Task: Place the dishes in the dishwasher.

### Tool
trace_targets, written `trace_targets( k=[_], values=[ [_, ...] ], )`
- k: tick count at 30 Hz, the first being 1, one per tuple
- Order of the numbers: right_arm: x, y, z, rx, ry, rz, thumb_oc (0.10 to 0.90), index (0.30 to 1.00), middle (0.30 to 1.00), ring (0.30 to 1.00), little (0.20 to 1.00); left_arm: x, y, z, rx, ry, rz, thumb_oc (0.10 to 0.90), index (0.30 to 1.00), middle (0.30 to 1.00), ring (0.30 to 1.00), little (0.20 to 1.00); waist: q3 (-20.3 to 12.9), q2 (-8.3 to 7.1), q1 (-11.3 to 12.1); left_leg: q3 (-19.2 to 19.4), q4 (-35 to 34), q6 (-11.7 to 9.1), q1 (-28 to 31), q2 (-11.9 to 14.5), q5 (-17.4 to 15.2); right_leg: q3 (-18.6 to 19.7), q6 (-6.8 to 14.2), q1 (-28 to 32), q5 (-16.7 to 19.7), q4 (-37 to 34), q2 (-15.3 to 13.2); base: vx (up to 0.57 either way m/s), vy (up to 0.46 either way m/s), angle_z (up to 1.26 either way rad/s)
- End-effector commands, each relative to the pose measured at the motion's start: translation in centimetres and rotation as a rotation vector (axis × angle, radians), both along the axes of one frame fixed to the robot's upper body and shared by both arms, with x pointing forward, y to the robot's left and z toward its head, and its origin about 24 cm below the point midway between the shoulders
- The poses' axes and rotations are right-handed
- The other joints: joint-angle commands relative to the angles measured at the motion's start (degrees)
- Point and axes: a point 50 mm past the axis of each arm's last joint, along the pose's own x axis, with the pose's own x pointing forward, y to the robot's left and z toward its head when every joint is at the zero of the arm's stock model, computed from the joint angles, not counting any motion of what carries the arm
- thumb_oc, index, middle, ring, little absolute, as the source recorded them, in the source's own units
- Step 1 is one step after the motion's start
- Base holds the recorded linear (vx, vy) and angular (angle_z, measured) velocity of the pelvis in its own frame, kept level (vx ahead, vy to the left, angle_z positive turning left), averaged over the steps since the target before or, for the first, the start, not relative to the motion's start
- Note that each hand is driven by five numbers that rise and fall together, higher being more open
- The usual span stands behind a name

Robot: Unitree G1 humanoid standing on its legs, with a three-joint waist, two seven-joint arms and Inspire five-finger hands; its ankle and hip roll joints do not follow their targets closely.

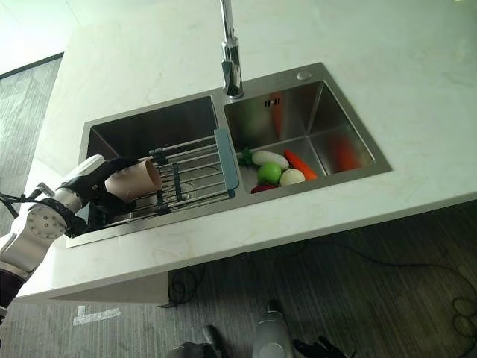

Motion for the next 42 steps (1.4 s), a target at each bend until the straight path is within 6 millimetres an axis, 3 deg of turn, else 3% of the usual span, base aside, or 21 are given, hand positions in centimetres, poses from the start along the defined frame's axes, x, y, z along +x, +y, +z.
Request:
trace_targets(
  k=[1,10,14,16,17,25,30,41,42],
  values=[
    [0.0,-0.4,0.4,-0.010,-0.026,0.040,0.800,0.900,0.900,0.900,0.900,0.7,0.3,4.7,-0.001,-0.193,0.027,0.800,0.900,0.900,0.900,0.900,-1.91,-1.37,-0.43,-6.43,7.25,0.17,-4.50,0.34,-4.86,-3.38,4.15,2.12,1.23,-4.50,-0.92,0.00,0.000,0.00],
    [1.2,-0.4,0.9,-0.007,-0.072,0.056,0.800,0.900,0.900,0.900,0.900,1.1,0.2,5.4,-0.011,-0.210,0.037,0.800,0.900,0.900,0.900,0.900,0.23,-1.35,-0.79,-6.61,7.25,0.25,-5.99,0.03,-4.42,-3.18,4.06,0.81,1.73,-4.50,-1.06,0.00,0.005,-0.01],
    [2.2,-0.5,1.3,-0.010,-0.106,0.071,0.800,0.900,0.900,0.900,0.900,1.5,-0.1,5.1,-0.075,-0.116,0.023,0.800,0.900,0.900,0.900,0.900,1.80,-1.41,-1.04,-6.71,7.25,0.42,-7.01,-0.21,-4.14,-3.03,4.00,-0.21,2.13,-4.50,-1.06,-0.04,0.029,0.00],
    [2.4,-0.5,1.3,-0.009,-0.112,0.071,0.800,0.900,0.900,0.900,0.900,1.6,-0.3,5.1,-0.087,-0.088,0.007,0.598,0.596,0.596,0.596,0.596,2.06,-1.41,-1.06,-6.76,7.25,0.45,-7.22,-0.26,-4.09,-3.07,4.02,-0.38,2.25,-4.50,-1.09,0.00,0.000,0.00],
    [2.7,-0.6,1.4,-0.008,-0.121,0.072,0.800,0.900,0.900,0.900,0.900,1.9,-0.6,5.2,-0.102,-0.065,-0.008,0.400,0.300,0.300,0.300,0.300,2.47,-1.42,-1.14,-6.82,7.25,0.50,-7.48,-0.31,-4.04,-3.15,4.03,-0.59,2.32,-4.50,-1.11,-0.04,0.009,0.02],
    [2.5,-0.5,1.3,-0.012,-0.116,0.073,0.800,0.900,0.900,0.900,0.900,2.2,-1.4,5.2,-0.158,-0.002,-0.049,0.400,0.300,0.300,0.300,0.300,2.63,-1.34,-1.12,-6.78,7.25,0.41,-6.77,-0.47,-4.31,-3.71,4.30,0.23,2.08,-4.50,-1.19,-0.02,0.002,0.01],
    [2.4,-0.4,1.2,-0.014,-0.110,0.075,0.800,0.900,0.900,0.900,0.900,2.1,-1.5,6.1,-0.111,-0.071,-0.076,0.400,0.300,0.300,0.300,0.300,1.65,-1.23,-0.63,-6.58,7.25,0.24,-5.90,-0.28,-4.38,-4.45,4.22,1.27,1.69,-4.50,-1.16,-0.02,-0.002,0.03],
    [0.0,0.9,-0.2,-0.016,0.003,0.023,0.800,0.900,0.900,0.900,0.900,-0.8,-2.2,11.9,-0.036,-0.542,-0.134,0.400,0.300,0.300,0.300,0.300,-5.49,-0.89,3.08,-6.92,7.25,-0.36,-1.47,0.36,-5.27,-8.06,3.38,7.74,-1.47,-4.50,-0.87,-0.05,-0.035,0.12],
    [-0.3,0.9,-0.4,-0.015,0.021,0.010,0.800,0.900,0.900,0.900,0.900,-1.6,-2.1,13.3,-0.025,-0.641,-0.134,0.400,0.300,0.300,0.300,0.300,-6.66,-0.85,3.98,-7.16,7.25,-0.54,-0.86,0.54,-5.28,-8.71,3.10,8.84,-2.04,-4.50,-0.81,-0.12,-0.047,0.25]
  ],
)
